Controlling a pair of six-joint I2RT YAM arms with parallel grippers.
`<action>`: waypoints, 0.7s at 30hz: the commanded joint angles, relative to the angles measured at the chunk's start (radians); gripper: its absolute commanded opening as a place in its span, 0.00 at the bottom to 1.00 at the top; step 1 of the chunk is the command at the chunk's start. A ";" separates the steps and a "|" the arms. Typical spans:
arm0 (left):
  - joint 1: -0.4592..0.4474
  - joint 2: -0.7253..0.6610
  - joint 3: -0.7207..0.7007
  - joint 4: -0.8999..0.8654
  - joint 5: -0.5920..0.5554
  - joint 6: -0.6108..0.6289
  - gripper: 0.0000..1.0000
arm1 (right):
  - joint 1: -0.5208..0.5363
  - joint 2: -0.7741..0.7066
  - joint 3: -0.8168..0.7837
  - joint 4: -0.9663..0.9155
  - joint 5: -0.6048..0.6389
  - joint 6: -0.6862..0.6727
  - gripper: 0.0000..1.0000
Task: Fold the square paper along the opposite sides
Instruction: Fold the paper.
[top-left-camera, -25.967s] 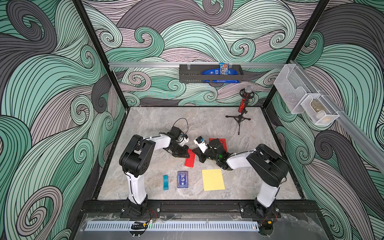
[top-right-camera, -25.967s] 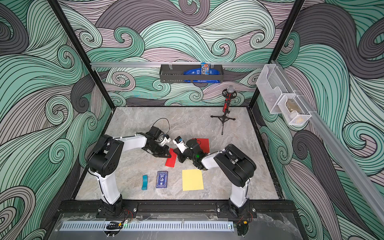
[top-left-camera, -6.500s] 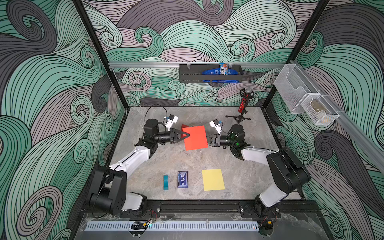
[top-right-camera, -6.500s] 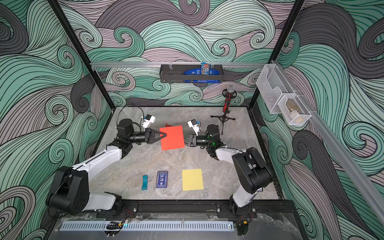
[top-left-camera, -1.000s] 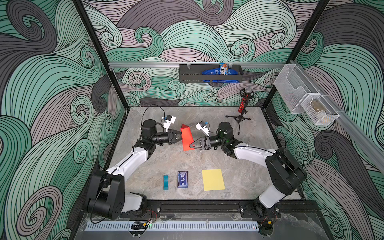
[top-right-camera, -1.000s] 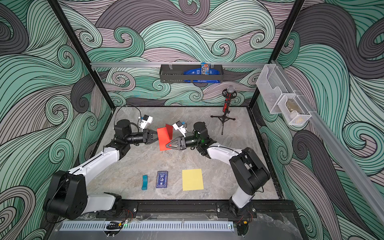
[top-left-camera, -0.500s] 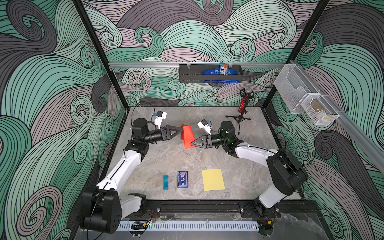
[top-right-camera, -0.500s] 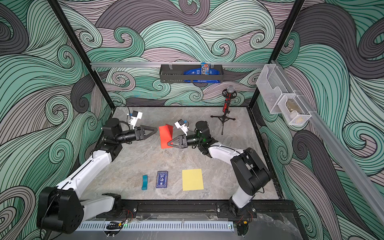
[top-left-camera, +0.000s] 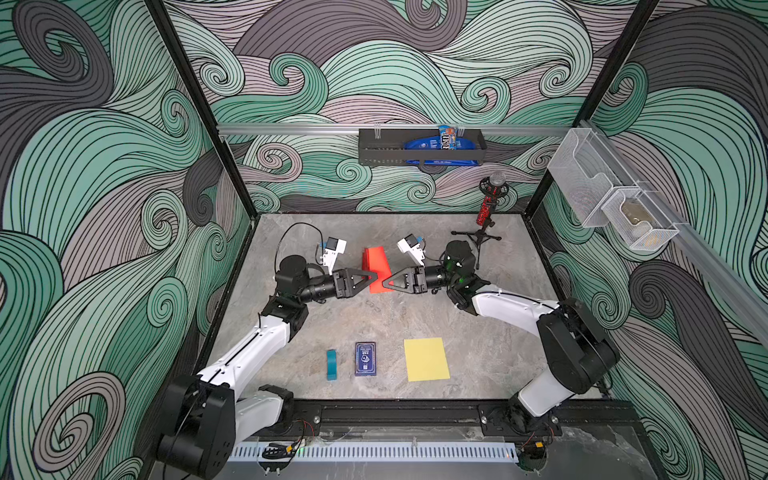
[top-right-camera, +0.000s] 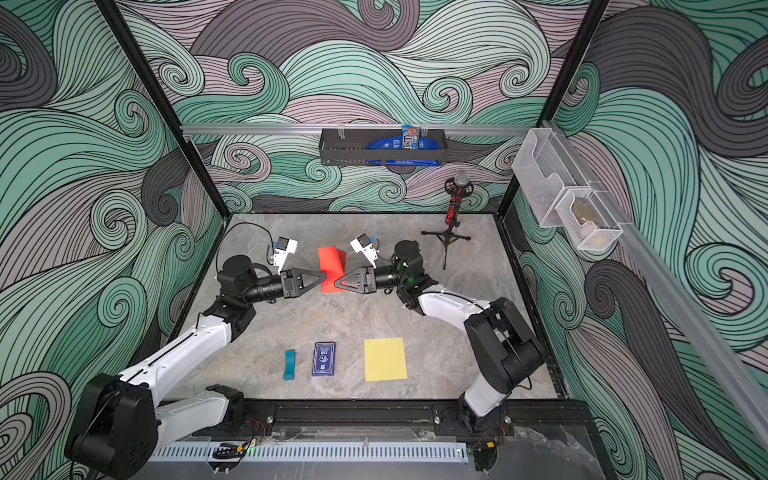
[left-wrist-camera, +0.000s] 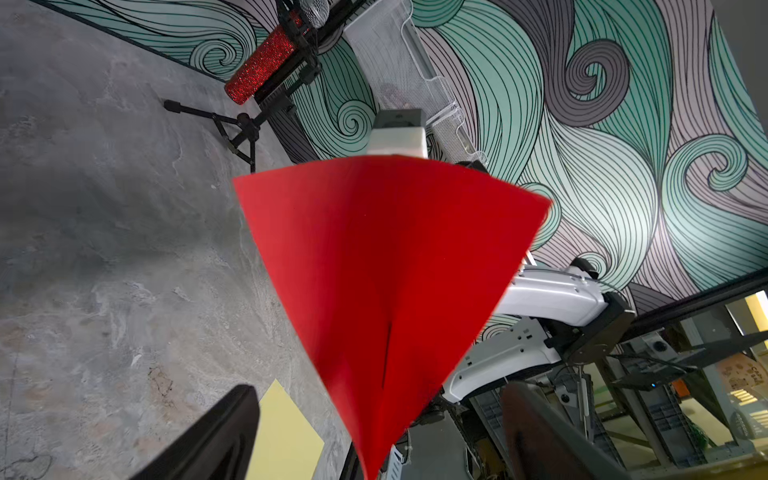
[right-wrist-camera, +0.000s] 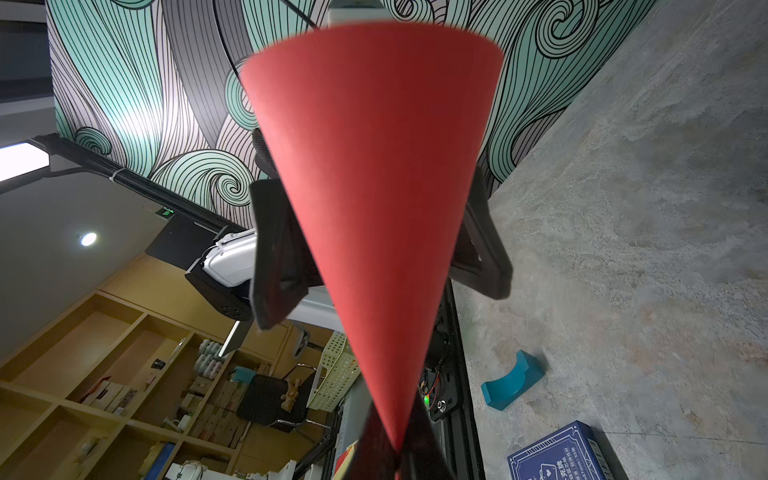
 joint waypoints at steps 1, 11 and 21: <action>-0.014 0.015 0.058 0.063 -0.010 0.005 0.75 | 0.007 -0.026 -0.008 0.037 -0.018 0.009 0.08; -0.015 0.042 0.095 0.060 -0.028 0.006 0.20 | 0.012 -0.020 -0.027 0.049 -0.020 0.011 0.09; -0.006 0.122 0.192 -0.219 -0.049 0.172 0.00 | -0.050 -0.155 -0.062 -0.187 0.122 -0.208 0.45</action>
